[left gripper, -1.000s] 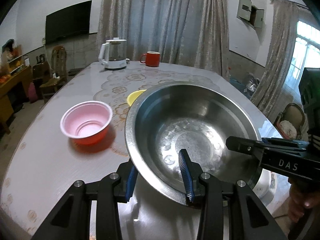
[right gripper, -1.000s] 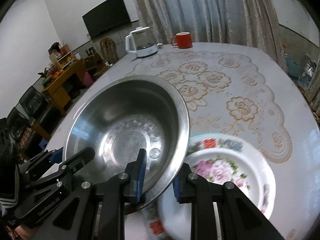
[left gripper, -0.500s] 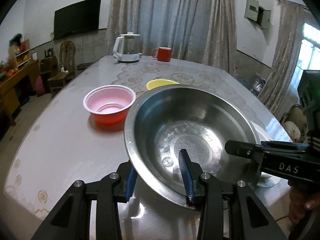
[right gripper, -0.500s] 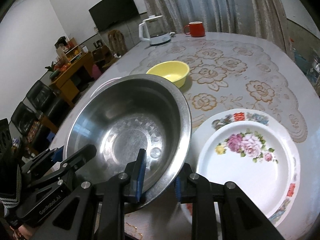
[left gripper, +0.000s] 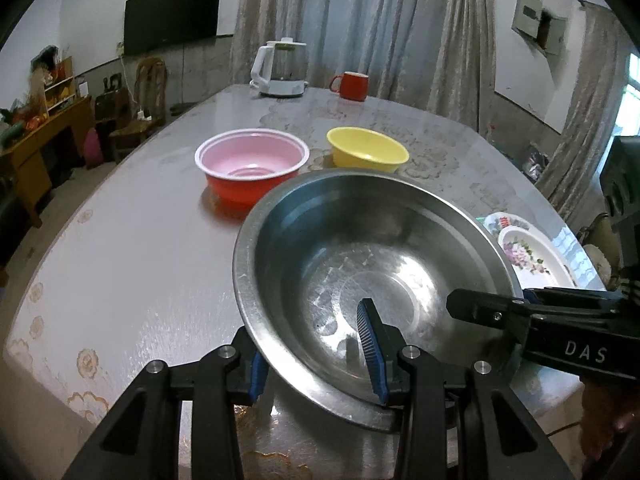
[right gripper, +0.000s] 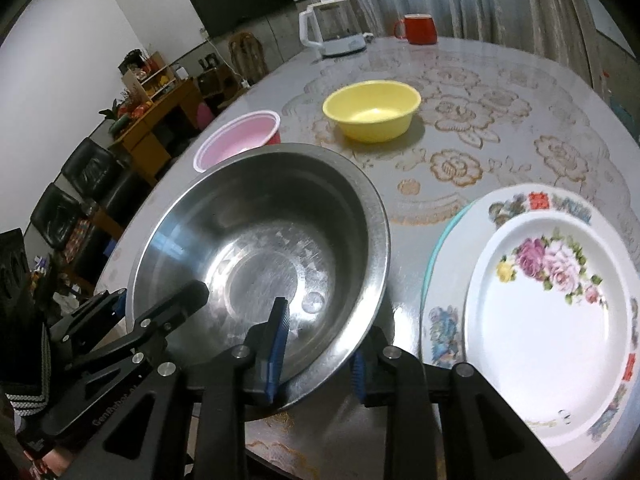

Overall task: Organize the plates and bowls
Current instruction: 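Lift the steel bowl with both grippers and carry it across the table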

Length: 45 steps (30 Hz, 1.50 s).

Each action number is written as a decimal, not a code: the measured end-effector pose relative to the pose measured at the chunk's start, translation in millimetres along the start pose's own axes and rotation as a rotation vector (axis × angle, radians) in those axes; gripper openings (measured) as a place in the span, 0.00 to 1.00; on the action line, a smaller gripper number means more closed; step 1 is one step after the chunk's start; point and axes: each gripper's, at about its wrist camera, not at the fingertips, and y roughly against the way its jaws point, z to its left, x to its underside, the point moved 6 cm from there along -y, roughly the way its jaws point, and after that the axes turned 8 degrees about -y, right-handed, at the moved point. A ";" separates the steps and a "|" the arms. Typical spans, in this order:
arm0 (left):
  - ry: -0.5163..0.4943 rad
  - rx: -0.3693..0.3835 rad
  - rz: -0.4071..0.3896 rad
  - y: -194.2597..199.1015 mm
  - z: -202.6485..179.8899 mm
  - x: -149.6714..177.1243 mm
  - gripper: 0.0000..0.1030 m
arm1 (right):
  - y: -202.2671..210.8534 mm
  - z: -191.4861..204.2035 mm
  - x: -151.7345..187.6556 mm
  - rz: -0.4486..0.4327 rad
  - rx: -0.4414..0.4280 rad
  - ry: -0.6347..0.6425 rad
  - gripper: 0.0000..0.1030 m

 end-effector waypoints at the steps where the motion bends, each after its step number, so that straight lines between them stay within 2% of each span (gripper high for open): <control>1: 0.003 -0.003 0.004 -3.1 0.8 1.7 0.39 | -2.9 0.0 1.1 0.006 0.002 -0.002 0.27; 7: 0.004 -0.024 0.027 -19.2 3.8 7.2 0.39 | -17.5 -3.0 4.6 0.030 0.019 -0.016 0.28; 12: 0.006 -0.028 0.026 -25.8 4.4 3.9 0.40 | -20.9 -1.0 4.9 0.011 0.045 0.007 0.30; 20: 0.016 -0.014 0.030 -25.9 5.7 4.2 0.40 | -9.1 -5.4 5.5 0.023 0.001 -0.035 0.31; 24: 0.018 -0.010 0.033 -23.8 5.2 4.8 0.39 | -0.8 -6.0 5.1 0.001 0.014 -0.013 0.31; 29: 0.018 -0.012 0.027 -16.7 7.3 6.3 0.39 | 1.2 -7.0 5.4 -0.018 0.025 0.012 0.26; 45: 0.005 -0.025 0.039 -17.1 8.6 3.5 0.37 | 5.7 -8.5 13.8 0.015 -0.015 -0.038 0.28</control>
